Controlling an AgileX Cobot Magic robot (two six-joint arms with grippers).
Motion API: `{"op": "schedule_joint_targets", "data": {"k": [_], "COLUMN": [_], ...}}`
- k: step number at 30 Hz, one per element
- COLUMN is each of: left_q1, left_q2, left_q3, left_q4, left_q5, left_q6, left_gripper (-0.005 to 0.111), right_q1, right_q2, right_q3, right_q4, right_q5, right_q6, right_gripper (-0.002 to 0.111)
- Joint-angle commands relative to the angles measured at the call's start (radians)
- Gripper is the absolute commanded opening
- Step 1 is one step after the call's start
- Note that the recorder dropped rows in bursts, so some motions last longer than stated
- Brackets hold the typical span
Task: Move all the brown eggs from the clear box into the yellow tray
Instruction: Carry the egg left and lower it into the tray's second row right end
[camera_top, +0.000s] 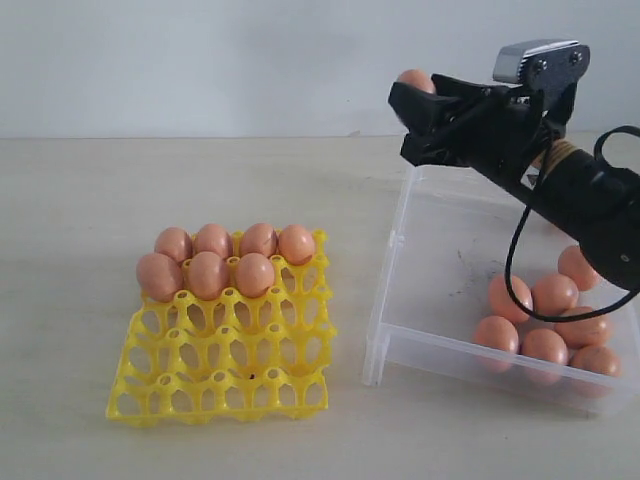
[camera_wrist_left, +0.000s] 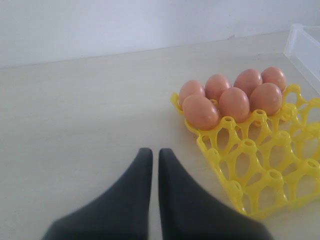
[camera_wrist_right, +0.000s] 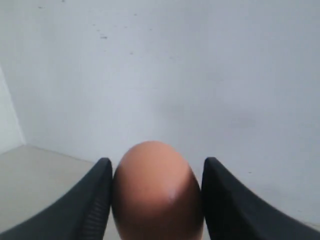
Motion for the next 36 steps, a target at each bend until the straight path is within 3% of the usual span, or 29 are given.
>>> {"op": "schedule_joint_targets", "data": {"k": [1, 7, 19, 36], "left_q1": [-0.005, -0.005, -0.005, -0.005], "left_q2": [-0.003, -0.003, -0.003, -0.003], "left_q3": [0.003, 0.003, 0.003, 0.003], "left_q4": [0.002, 0.002, 0.002, 0.002], "left_q5": [-0.003, -0.003, -0.003, -0.003], "left_q6": [-0.008, -0.008, -0.008, -0.008], "left_gripper": [0.004, 0.004, 0.004, 0.004], "right_q1": [0.0, 0.039, 0.159, 0.198], "right_q2": [0.017, 0.023, 0.203, 0.266], "right_q3": [0.005, 0.005, -0.085, -0.064], "right_q4": [-0.162, -0.303, -0.276, -0.261], "right_q5": [-0.039, -0.039, -0.039, -0.039], "right_q6": [0.069, 0.124, 0.131, 0.067], "right_gripper": [0.0, 0.0, 0.0, 0.0]}}
